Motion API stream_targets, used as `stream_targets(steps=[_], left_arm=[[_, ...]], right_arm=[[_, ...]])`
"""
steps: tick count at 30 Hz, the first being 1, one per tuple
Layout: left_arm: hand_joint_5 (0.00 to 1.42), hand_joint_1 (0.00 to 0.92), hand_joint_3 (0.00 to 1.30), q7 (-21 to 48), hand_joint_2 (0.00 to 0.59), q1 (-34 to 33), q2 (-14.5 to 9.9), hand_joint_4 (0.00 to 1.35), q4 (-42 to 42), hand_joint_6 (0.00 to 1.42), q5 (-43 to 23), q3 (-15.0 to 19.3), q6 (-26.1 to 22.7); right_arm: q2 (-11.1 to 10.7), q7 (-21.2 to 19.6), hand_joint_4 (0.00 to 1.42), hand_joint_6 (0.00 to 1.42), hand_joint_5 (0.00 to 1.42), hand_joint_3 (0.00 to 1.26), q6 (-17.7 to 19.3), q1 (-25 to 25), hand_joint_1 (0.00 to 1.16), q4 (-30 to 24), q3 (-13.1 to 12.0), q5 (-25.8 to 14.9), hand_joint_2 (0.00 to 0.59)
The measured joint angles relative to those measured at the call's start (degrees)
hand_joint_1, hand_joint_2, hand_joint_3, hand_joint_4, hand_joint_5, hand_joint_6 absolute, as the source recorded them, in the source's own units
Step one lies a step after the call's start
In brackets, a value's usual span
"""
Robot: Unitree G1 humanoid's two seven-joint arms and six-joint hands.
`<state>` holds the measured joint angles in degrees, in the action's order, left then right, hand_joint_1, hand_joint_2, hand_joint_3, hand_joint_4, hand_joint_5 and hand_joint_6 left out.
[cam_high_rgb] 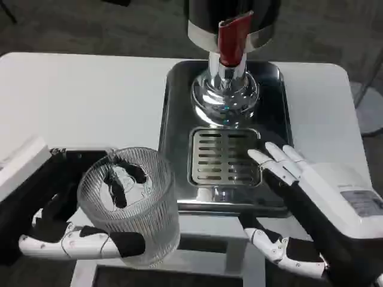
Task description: Grasp the cup under the faucet to collect the drink, then remove the cup.
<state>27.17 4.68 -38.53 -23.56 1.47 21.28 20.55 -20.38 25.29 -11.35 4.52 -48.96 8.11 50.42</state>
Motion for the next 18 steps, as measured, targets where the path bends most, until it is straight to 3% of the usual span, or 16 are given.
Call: stream_targets(steps=[18], left_arm=[[1.35,0.455,0.95,0.0,0.090,-0.1,-0.6,1.11,0.0,1.42,0.0,0.0,-0.1]], right_arm=[[0.6,0.4,0.00,0.08,0.00,0.11,0.0,-0.1,0.45,0.0,-0.8,-0.2,0.484]])
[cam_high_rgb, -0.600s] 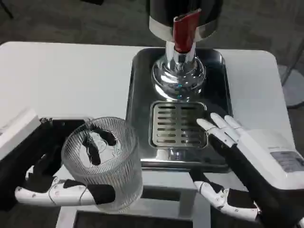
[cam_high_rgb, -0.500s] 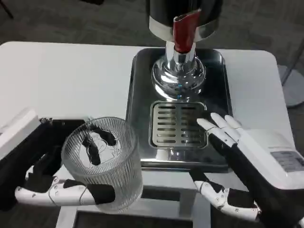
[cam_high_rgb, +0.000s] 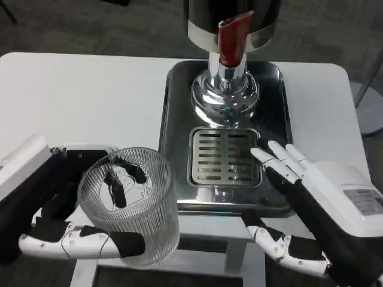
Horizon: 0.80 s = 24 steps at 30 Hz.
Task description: Grasp the cup under the faucet to collect the drink, then remove the cup.
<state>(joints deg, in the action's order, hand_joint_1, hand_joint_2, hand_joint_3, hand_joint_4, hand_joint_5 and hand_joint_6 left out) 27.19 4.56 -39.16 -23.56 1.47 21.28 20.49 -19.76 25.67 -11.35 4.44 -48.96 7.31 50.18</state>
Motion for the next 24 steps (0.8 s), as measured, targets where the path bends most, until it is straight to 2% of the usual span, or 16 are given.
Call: stream_targets(steps=[6,13,16,24], left_arm=[[1.35,0.455,0.95,0.0,0.090,-0.6,0.0,1.11,0.0,1.42,0.0,-0.1,0.0],[1.35,0.455,0.95,-0.1,0.090,-4.2,0.6,1.11,2.2,1.42,1.6,-2.4,-0.4],[1.34,0.455,0.95,-1.3,0.090,-7.4,1.5,1.11,5.0,1.42,4.3,-4.6,-0.7],[1.34,0.455,0.95,-6.6,0.090,-15.5,2.7,1.11,12.9,1.42,13.2,-9.1,0.1]], right_arm=[[0.4,0.0,0.01,0.09,0.00,0.13,-0.1,0.0,0.45,0.0,-0.4,-0.1,0.484],[2.5,0.0,0.06,0.12,0.00,0.16,-1.8,-0.4,0.44,0.2,-1.7,-0.8,0.492],[3.4,0.0,0.06,0.12,0.00,0.16,-2.1,-0.7,0.44,0.7,-1.7,-0.9,0.493],[3.5,0.0,0.05,0.13,0.00,0.14,-2.7,-0.6,0.43,0.7,-2.4,-1.0,0.493]])
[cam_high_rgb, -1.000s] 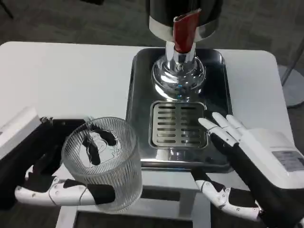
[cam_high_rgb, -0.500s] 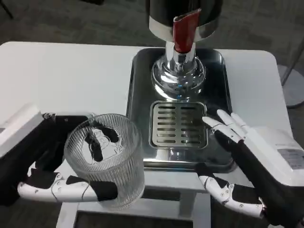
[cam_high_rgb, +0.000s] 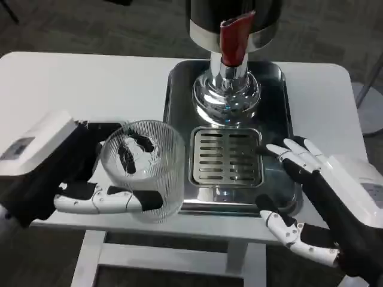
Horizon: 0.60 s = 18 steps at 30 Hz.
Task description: Grasp the cup under the faucet to collect the drink, then remove the cup.
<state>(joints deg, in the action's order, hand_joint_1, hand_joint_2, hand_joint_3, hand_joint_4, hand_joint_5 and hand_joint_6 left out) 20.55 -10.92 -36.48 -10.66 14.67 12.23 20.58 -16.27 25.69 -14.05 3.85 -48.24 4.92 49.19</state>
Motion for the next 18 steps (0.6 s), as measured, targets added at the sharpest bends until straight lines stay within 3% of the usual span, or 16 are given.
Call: stream_targets(steps=[18], left_arm=[[1.34,0.444,0.95,-11.6,0.095,-17.7,2.9,1.11,21.6,1.42,11.4,-11.3,4.0]], right_arm=[[0.0,0.2,0.04,0.14,0.00,0.13,-1.7,0.5,0.43,-0.4,-2.7,-2.5,0.493]])
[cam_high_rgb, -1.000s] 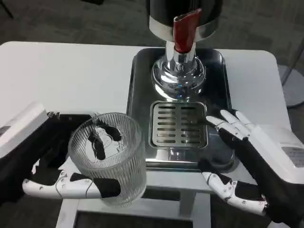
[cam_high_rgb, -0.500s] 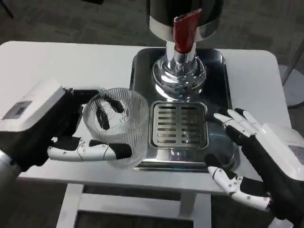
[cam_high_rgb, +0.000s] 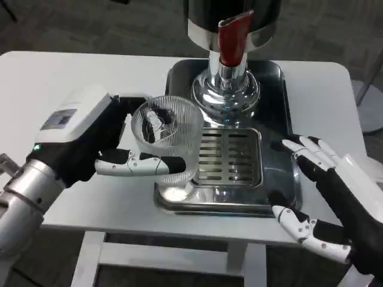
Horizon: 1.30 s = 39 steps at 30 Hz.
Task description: Grasp the cup under the faucet to collect the drink, then remove the cup.
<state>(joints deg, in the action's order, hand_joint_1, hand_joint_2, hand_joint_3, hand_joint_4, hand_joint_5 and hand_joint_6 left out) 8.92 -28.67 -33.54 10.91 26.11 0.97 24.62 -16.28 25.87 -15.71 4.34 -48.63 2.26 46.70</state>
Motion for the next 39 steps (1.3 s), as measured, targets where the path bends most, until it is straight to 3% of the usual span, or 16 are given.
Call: stream_targets(steps=[19,28,34,37,39], left_arm=[[1.33,0.443,0.94,-5.5,0.101,-11.6,3.0,1.09,13.1,1.42,5.4,-8.8,1.1],[1.06,0.375,0.74,-7.3,0.095,-13.8,3.6,0.77,14.7,1.38,6.4,-11.5,1.3],[0.85,0.267,0.61,-7.5,0.111,-14.4,3.6,0.49,14.5,1.31,7.0,-12.6,0.9],[0.69,0.219,0.54,-7.6,0.104,-14.7,3.6,0.35,14.0,1.19,8.1,-13.1,0.2],[0.53,0.159,0.47,-7.6,0.101,-14.7,3.7,0.23,13.7,1.04,8.4,-13.4,-0.5]], right_arm=[[-1.3,0.0,0.04,0.16,0.00,0.15,0.0,0.4,0.43,-0.5,-4.4,-3.6,0.493],[-2.3,0.0,0.07,0.18,0.03,0.18,0.0,0.5,0.43,-0.5,-5.8,-5.5,0.493],[-2.3,0.0,0.08,0.20,0.05,0.20,0.0,1.2,0.43,-0.5,-6.2,-5.9,0.493],[-2.3,0.0,0.09,0.22,0.06,0.21,0.0,1.5,0.43,-0.5,-6.5,-6.6,0.493],[-2.4,0.0,0.10,0.23,0.07,0.24,0.0,1.6,0.43,-0.5,-6.8,-7.0,0.496]])
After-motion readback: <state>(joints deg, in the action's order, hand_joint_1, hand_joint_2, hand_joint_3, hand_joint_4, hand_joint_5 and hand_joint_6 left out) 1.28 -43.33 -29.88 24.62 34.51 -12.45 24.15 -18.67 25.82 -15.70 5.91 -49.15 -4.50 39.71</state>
